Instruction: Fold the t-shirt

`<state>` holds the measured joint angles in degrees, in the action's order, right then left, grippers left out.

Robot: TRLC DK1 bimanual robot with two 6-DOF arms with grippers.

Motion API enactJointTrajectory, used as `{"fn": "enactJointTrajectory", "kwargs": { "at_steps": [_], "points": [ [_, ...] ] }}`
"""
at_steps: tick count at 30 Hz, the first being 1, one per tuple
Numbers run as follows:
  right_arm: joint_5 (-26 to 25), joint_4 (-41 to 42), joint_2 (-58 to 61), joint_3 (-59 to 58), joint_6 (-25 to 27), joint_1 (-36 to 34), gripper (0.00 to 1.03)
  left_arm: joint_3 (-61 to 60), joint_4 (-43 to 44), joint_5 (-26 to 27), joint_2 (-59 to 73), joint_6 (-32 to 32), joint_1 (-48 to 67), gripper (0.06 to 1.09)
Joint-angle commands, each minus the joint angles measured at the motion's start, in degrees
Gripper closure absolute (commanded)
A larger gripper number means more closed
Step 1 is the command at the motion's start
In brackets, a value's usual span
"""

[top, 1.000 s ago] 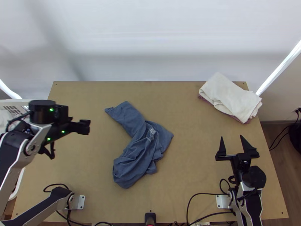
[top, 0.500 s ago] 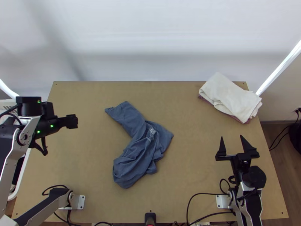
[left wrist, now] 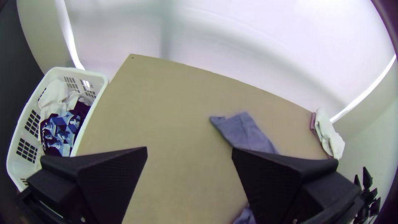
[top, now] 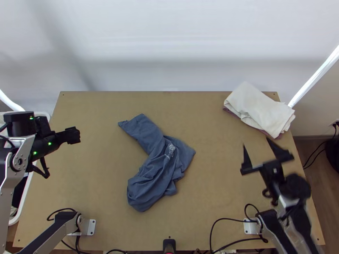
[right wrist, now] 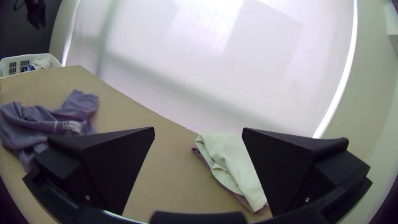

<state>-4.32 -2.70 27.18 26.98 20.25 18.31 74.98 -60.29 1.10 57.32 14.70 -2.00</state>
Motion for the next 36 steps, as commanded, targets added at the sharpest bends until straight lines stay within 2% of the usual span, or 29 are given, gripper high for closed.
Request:
{"fn": "enactJointTrajectory", "kwargs": {
  "at_steps": [1, 9, 12, 20, 22, 28, 30, 32, 34, 36],
  "points": [
    [-2.19, -5.56, 16.24, 14.77, 1.81, 6.74, 0.04, -1.42, 0.53, 0.57, -1.69, 1.82, -0.29, 0.1],
    [-5.09, -19.01, 48.93, 45.26, 2.43, 21.95, 0.04, -4.76, 1.58, 0.48, -5.9, 0.77, -3.36, 0.1],
    [-7.02, -19.71, 59.04, 54.67, 1.02, 26.34, 0.04, -5.2, 1.58, 0.48, -7.22, 0.68, -4.68, 0.1],
    [-12.65, -21.38, 82.16, 76.9, -14.71, 32.41, 0.04, -6.6, 0.35, 0.48, -9.95, 0.59, -6.88, 0.1],
    [-12.65, -25.16, 87.61, 83.67, -21.48, 32.67, 0.04, -7.13, 0.0, 0.48, -10.65, 0.59, -6.96, 0.1],
    [-12.47, -40.28, 102.72, 105.03, -34.23, 33.2, 0.04, -7.66, -1.49, 0.39, -12.32, 0.15, -9.07, 0.1],
    [-11.94, -40.45, 104.83, 106.17, -39.32, 32.58, 0.04, -7.92, -1.76, 0.48, -12.85, -0.55, -10.22, 0.1],
    [-9.22, -40.54, 106.24, 106.08, -44.68, 31.97, 0.04, -7.92, -2.11, 0.39, -13.11, -0.72, -10.83, 0.1],
    [-6.58, -40.98, 107.73, 106.08, -47.41, 31.7, 0.04, -8.18, -2.29, 0.39, -13.46, -0.9, -11.27, 0.1],
    [-6.05, -41.33, 109.05, 106.08, -49.69, 31.7, 0.04, -8.27, -2.37, 0.48, -13.64, -0.9, -11.36, 0.1]
  ]
}}
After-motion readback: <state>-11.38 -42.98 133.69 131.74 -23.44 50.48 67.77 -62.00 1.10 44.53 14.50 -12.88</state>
